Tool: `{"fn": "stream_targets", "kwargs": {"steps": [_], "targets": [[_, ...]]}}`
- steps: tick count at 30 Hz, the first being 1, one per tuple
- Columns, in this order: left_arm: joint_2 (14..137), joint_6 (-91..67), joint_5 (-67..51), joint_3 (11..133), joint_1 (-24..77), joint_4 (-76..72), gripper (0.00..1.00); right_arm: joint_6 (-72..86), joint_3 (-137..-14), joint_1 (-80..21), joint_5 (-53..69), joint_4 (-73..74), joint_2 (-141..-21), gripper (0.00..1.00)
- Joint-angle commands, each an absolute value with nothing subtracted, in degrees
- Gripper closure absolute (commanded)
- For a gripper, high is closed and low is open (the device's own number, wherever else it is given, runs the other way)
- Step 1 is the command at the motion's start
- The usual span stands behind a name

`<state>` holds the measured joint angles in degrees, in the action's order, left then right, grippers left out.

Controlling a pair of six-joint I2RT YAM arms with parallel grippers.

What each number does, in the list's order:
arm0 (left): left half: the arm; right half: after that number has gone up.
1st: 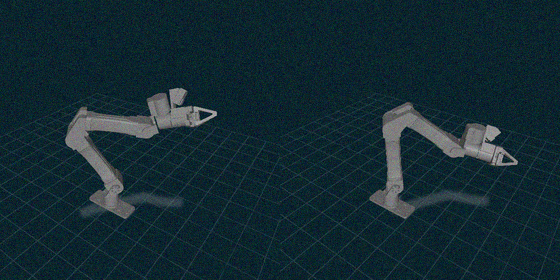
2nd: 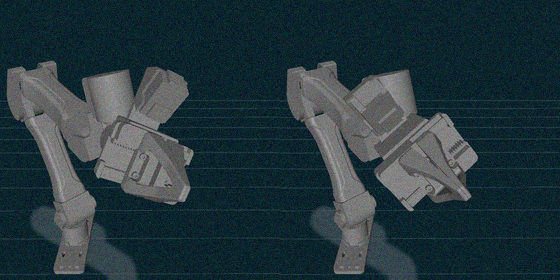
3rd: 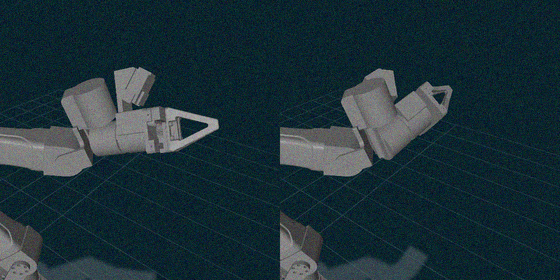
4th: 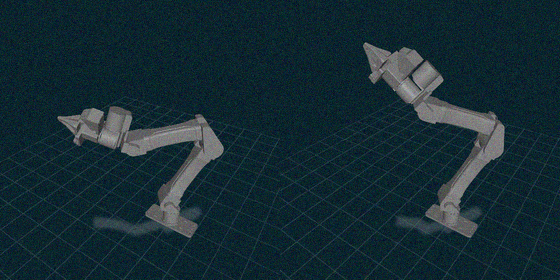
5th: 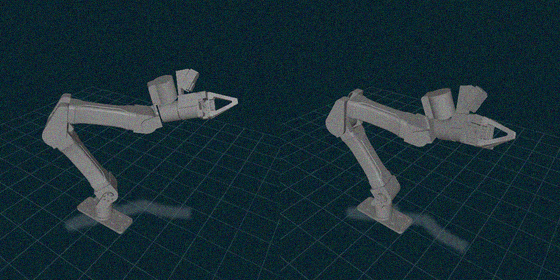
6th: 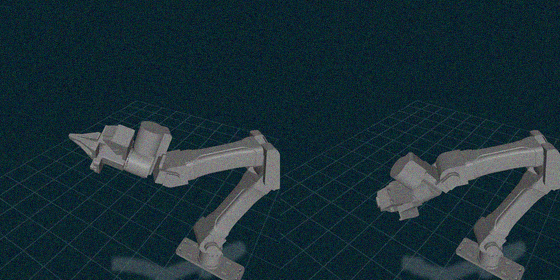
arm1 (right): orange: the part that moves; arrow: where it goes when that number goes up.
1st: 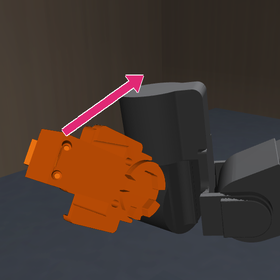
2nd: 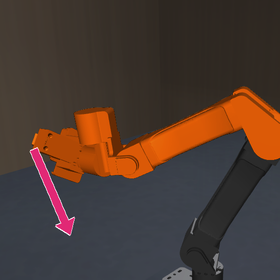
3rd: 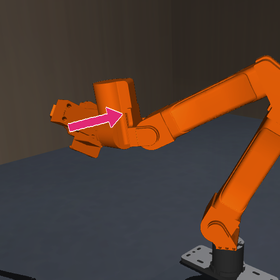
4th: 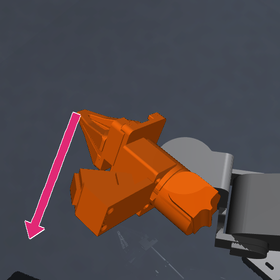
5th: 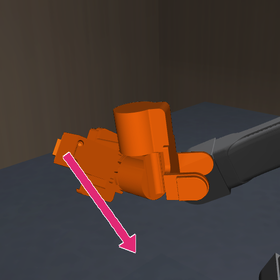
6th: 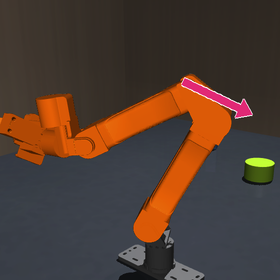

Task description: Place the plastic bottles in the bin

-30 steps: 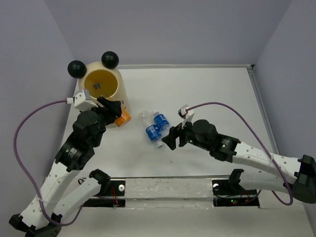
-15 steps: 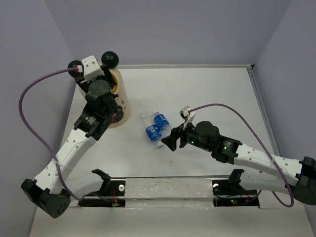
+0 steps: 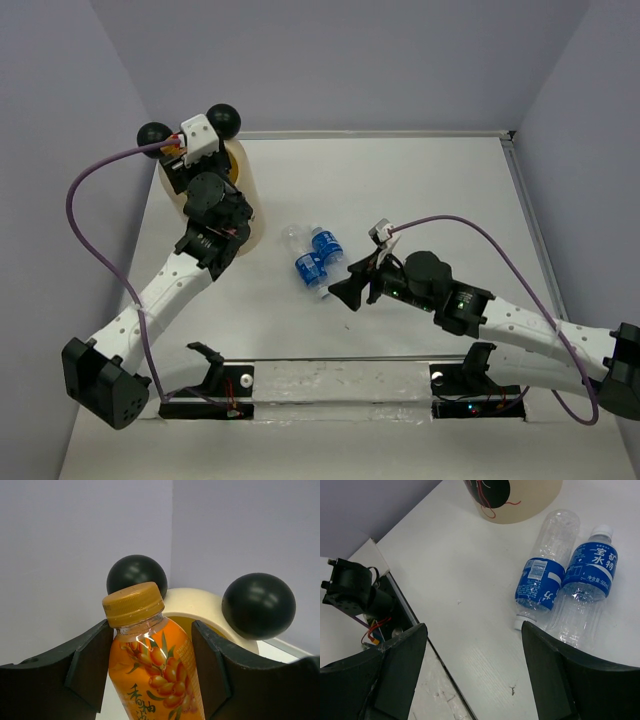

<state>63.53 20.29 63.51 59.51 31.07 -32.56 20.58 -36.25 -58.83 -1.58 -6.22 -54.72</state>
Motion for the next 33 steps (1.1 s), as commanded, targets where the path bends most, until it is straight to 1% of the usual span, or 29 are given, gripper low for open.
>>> {"fn": "stream_targets", "kwargs": {"steps": [1, 3, 11, 14, 17, 18, 19, 24, 26, 27, 29, 30, 31, 33], "targets": [[64.60, 26.62, 65.74, 56.35, 30.67, -49.11, 0.77, 20.48, -35.33, -58.80, 1.13, -11.78, -53.44, 0.19], [65.91, 29.51, 65.65, 53.54, 30.24, -55.96, 0.77, 20.39, -35.24, -58.80, 1.14, -11.78, -53.44, 0.19], [68.73, 32.16, 65.13, 48.87, 29.44, -66.78, 0.76, 20.39, -33.84, -58.80, 3.86, -13.88, -52.65, 0.19], [69.60, 33.31, 65.30, 47.12, 29.35, -69.42, 0.71, 20.30, -33.40, -58.80, 4.13, -14.33, -52.38, 0.18], [70.22, 34.01, 65.21, 46.76, 29.09, -70.84, 0.52, 20.30, -34.19, -58.80, 4.22, -13.71, -54.04, 0.18], [70.31, 34.01, 65.13, 46.93, 29.09, -70.49, 0.41, 20.30, -34.54, -58.80, 4.48, -13.28, -54.57, 0.17], [70.31, 34.01, 64.95, 47.11, 29.09, -70.23, 0.35, 20.30, -35.32, -58.80, 4.83, -12.66, -55.02, 0.16], [70.49, 33.84, 63.90, 48.25, 28.92, -69.26, 0.33, 20.65, -36.12, -58.80, 3.78, -11.87, -56.69, 0.12], [70.49, 33.49, 63.90, 48.69, 28.92, -68.64, 0.27, 20.65, -36.47, -58.80, 3.34, -11.43, -57.74, 0.09], [70.31, 33.23, 64.07, 48.95, 28.92, -68.12, 0.21, 20.74, -36.74, -58.80, 2.90, -11.25, -58.01, 0.08], [69.53, 32.00, 64.42, 49.39, 29.00, -65.94, 0.12, 20.74, -37.44, -58.80, 2.38, -10.20, -59.49, 0.07], [69.09, 31.12, 64.25, 50.18, 29.00, -64.61, 0.05, 20.92, -38.49, -58.80, 2.03, -9.41, -60.11, 0.07], [68.73, 30.16, 63.64, 50.62, 28.92, -63.12, 0.02, 20.83, -39.11, -58.80, 1.59, -8.01, -60.81, 0.06], [68.12, 29.09, 63.37, 51.68, 28.92, -60.91, 0.01, 20.57, -40.34, -58.80, 0.35, -6.51, -63.01, 0.06]]}}
